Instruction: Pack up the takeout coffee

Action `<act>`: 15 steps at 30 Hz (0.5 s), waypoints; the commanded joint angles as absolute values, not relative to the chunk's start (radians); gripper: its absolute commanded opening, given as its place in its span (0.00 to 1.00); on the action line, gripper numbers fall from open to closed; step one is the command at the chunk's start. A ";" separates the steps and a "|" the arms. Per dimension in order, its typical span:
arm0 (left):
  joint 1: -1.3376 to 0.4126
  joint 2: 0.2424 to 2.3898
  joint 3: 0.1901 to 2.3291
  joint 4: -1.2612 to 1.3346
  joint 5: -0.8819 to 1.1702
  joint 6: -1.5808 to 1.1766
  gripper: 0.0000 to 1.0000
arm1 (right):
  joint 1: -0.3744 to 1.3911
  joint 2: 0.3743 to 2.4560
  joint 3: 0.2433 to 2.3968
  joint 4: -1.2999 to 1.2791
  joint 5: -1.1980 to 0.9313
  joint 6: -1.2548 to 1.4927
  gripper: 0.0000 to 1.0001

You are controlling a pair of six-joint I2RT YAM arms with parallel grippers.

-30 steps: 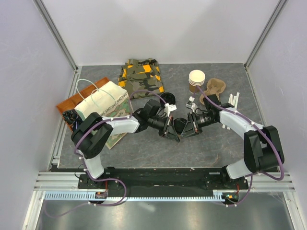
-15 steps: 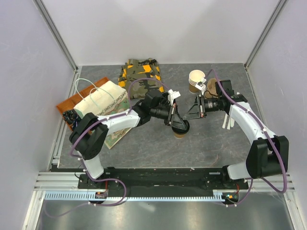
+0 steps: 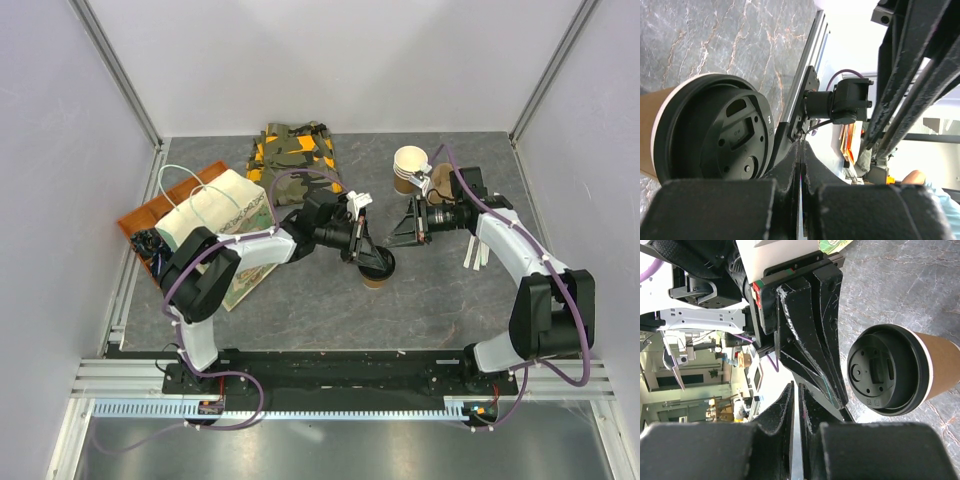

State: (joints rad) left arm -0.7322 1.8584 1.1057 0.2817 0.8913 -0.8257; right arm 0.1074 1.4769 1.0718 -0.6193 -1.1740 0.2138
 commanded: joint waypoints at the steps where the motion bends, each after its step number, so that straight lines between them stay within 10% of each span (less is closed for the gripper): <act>1: -0.727 1.899 1.085 0.321 0.893 -0.845 0.02 | 0.104 1.497 1.062 -0.588 -1.204 0.212 0.13; 15: -0.712 1.951 1.080 0.262 0.876 -0.836 0.02 | 0.106 1.526 1.039 -0.578 -1.216 0.215 0.13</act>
State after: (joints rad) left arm -0.7219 1.9163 1.0870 0.2974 0.9188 -0.8402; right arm 0.1074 1.5200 1.0435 -0.6006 -1.1782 0.2165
